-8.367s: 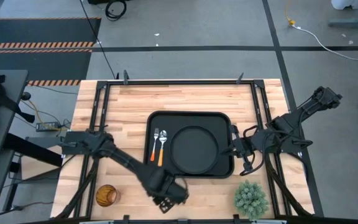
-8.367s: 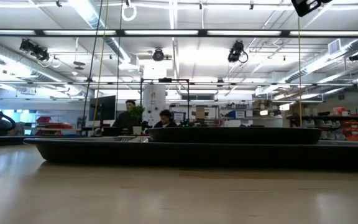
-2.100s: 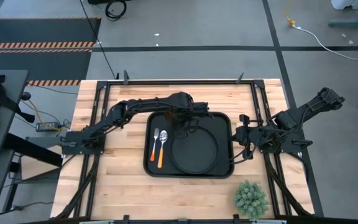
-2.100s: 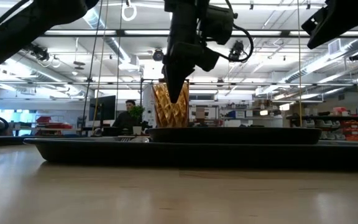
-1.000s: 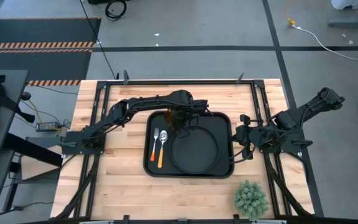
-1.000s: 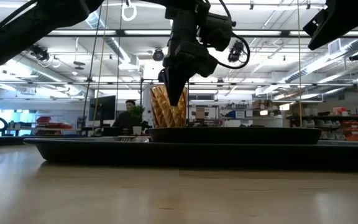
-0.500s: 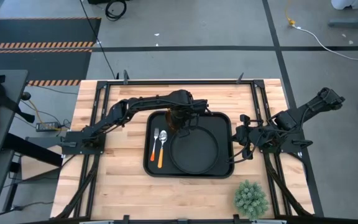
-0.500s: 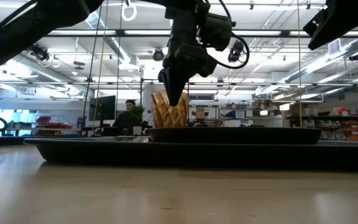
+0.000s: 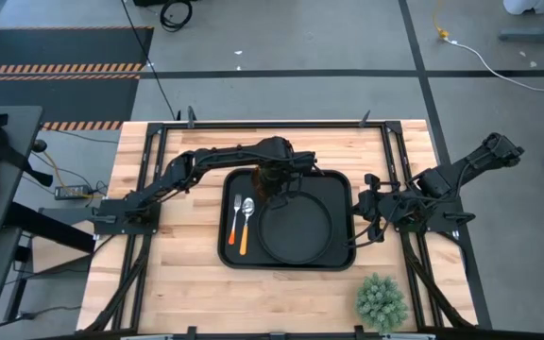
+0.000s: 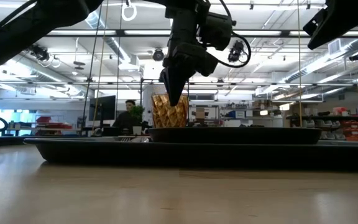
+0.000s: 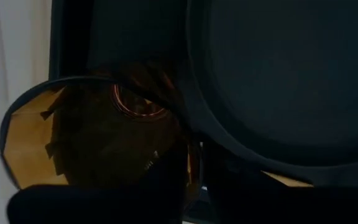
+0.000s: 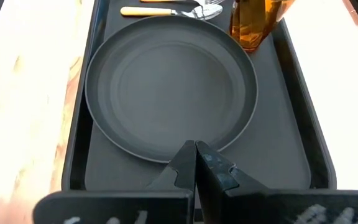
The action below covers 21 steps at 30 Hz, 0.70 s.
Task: Pick and place plate/cup/fork/spoon on tray
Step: Put the brown cup on the black tray to the top right of the black plate
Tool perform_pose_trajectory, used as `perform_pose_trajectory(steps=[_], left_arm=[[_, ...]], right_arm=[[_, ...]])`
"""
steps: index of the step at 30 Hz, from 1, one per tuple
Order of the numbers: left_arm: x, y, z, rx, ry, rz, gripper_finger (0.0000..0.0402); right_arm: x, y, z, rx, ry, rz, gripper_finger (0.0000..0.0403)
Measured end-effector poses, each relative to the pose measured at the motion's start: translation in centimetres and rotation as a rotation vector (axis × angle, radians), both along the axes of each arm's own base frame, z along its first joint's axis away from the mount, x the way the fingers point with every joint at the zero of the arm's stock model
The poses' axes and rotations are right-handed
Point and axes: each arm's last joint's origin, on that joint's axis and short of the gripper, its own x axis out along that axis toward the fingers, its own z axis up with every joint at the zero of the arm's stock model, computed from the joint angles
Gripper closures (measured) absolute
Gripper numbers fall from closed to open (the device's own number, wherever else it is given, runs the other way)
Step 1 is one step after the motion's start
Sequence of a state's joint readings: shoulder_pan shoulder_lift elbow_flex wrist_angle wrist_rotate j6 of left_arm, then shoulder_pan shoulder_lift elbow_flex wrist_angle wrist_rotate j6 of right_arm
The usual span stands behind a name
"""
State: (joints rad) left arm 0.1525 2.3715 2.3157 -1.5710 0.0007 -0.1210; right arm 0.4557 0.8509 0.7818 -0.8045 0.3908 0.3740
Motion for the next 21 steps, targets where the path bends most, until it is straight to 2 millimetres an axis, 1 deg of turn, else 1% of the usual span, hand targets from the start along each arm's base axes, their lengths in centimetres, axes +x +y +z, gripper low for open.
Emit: perform_pose_trajectory(steps=[2, 4, 7, 9, 12, 15, 18, 21], left_arm=[[-0.1, -0.3, 0.6, 0.001, -0.014, -0.020, 0.0346], [-0.4, -0.5, 1.6, 0.005, -0.037, -0.037, 0.0349], [-1.2, -0.9, 3.7, 0.012, -0.086, -0.052, 0.0351], [-1.9, -1.3, 5.5, 0.019, -0.130, -0.061, 0.0351], [-3.4, -2.3, 8.7, 0.081, -0.201, -0.084, 0.0351], [-5.1, -3.6, 11.6, 0.184, -0.264, -0.095, 0.0351], [-6.5, -5.2, 13.8, 0.247, -0.322, -0.099, 0.0351], [-7.7, -6.7, 15.5, 0.252, -0.373, -0.132, 0.0351]], right_arm=[[0.0, 0.0, 0.0, 0.003, -0.007, -0.001, 0.0392], [0.1, 0.0, 0.1, 0.006, -0.015, -0.001, 0.0392], [0.3, 0.1, 0.3, 0.003, -0.045, -0.006, 0.0392], [0.6, 0.1, 0.6, -0.018, -0.093, -0.020, 0.0392], [1.5, 0.2, 0.5, -0.047, -0.182, -0.041, 0.0392], [2.8, 0.4, 0.4, -0.045, -0.257, -0.010, 0.0392], [4.0, 1.0, 0.0, -0.027, -0.266, 0.082, 0.0392], [5.4, 1.4, -0.6, -0.039, -0.270, 0.119, 0.0392]])
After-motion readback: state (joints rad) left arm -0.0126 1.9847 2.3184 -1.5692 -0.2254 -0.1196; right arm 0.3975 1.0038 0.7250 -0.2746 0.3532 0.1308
